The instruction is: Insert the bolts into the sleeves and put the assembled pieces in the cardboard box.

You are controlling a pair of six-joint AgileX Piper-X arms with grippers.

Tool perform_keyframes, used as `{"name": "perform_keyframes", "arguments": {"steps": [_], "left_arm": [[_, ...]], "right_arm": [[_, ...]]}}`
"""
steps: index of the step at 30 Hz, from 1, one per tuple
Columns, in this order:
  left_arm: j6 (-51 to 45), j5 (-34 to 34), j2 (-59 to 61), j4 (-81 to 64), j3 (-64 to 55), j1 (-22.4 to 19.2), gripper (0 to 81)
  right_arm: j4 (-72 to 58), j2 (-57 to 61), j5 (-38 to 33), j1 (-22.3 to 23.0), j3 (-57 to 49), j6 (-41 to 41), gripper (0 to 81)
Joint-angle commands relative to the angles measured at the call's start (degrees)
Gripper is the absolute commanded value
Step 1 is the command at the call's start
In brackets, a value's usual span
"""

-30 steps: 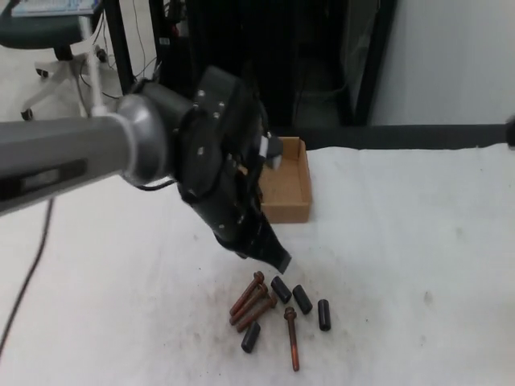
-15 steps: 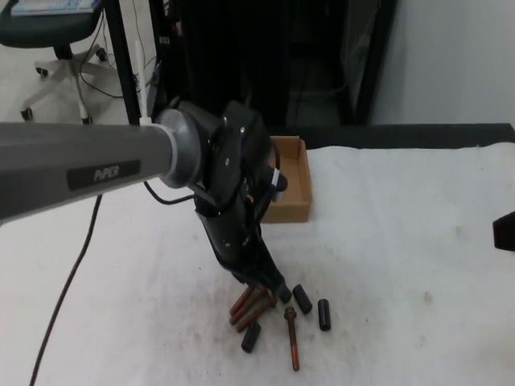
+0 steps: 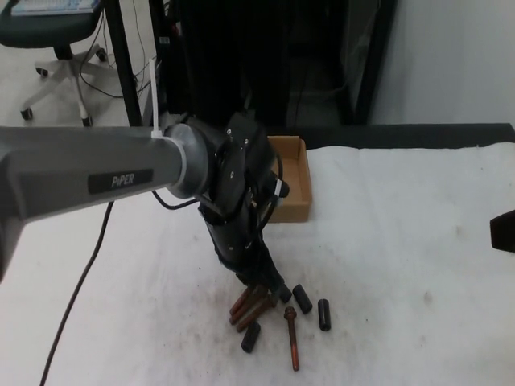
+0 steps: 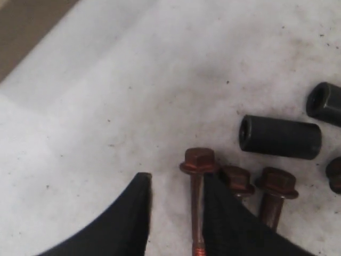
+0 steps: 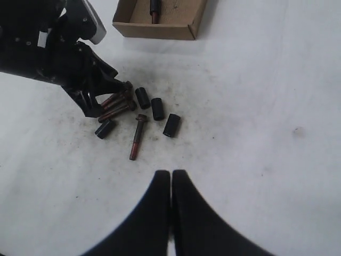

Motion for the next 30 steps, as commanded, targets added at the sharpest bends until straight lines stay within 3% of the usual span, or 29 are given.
{"name": "perform_keyframes", "arguments": {"steps": [1, 19, 30], "left_arm": [[1.3, -1.4, 0.1, -0.5, -0.5, -0.1, 30.4], [1.7, -1.9, 2.4, 4.1, -1.5, -0.1, 30.4], [2.0, -1.9, 1.4, 5.3, -8.0, -0.1, 30.4]], "right_arm": [[-0.2, -0.5, -0.8, 0.2, -0.1, 0.1, 1.2], [-0.8, -0.5, -0.8, 0.2, -0.1, 0.1, 1.2], [-2.0, -0.5, -0.8, 0.2, -0.1, 0.1, 1.2]]}}
